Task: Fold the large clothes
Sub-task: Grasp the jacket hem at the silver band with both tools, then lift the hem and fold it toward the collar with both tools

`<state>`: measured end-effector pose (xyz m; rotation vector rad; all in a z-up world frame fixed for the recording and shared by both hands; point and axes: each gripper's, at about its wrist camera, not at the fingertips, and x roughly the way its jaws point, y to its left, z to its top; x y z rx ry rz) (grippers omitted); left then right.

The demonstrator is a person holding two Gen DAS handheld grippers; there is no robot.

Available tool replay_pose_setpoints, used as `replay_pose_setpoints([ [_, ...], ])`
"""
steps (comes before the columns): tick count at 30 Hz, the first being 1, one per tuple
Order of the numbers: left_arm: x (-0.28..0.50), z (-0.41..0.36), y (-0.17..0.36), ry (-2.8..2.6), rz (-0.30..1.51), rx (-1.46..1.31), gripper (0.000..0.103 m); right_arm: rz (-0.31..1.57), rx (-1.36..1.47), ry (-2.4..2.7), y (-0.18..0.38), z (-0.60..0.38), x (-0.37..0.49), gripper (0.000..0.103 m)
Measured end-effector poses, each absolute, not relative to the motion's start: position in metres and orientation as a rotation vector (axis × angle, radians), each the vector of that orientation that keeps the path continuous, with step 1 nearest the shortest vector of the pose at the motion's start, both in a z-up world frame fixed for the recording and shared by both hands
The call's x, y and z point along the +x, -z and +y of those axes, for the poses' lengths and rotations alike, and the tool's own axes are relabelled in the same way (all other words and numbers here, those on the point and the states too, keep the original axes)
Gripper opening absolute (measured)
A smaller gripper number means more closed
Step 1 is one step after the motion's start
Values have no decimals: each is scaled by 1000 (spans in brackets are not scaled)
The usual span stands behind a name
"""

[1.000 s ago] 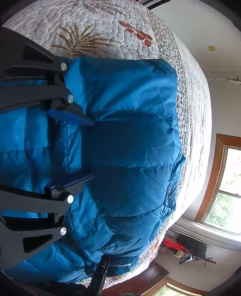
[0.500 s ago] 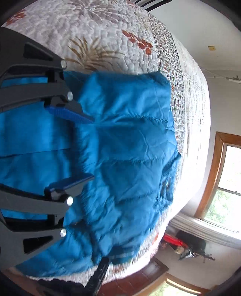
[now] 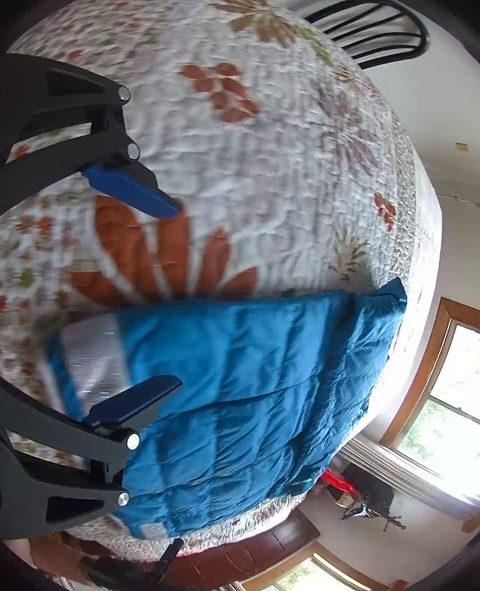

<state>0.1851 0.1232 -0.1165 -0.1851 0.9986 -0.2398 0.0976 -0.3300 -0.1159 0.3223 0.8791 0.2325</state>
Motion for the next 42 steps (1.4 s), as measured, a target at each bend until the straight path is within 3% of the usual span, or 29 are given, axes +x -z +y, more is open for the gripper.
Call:
replay_pose_setpoints([
  [10,152,113,149,341,1053,-295,86,892,417,-216,141,-332,71,65],
  [17,147,95,149,398,1047,-301,86,888,447,-233,151,-330,77,64],
  [19,147,89,149,453,1063,-333,80,883,439,-231,150,-328,77,62],
  [25,147,76,152,473,1089,-354,79,891,444,-222,153,-331,75,58],
  [35,147,71,155,496,1090,-327,81,903,495,-273,162,-332,71,59],
  [36,149,71,155,510,1086,-351,79,903,505,-279,163,-331,72,58],
  [38,153,69,156,514,1085,-371,62,903,514,-295,165,-329,78,47],
  [42,161,72,163,522,1088,-409,37,896,547,-321,167,-330,83,30],
])
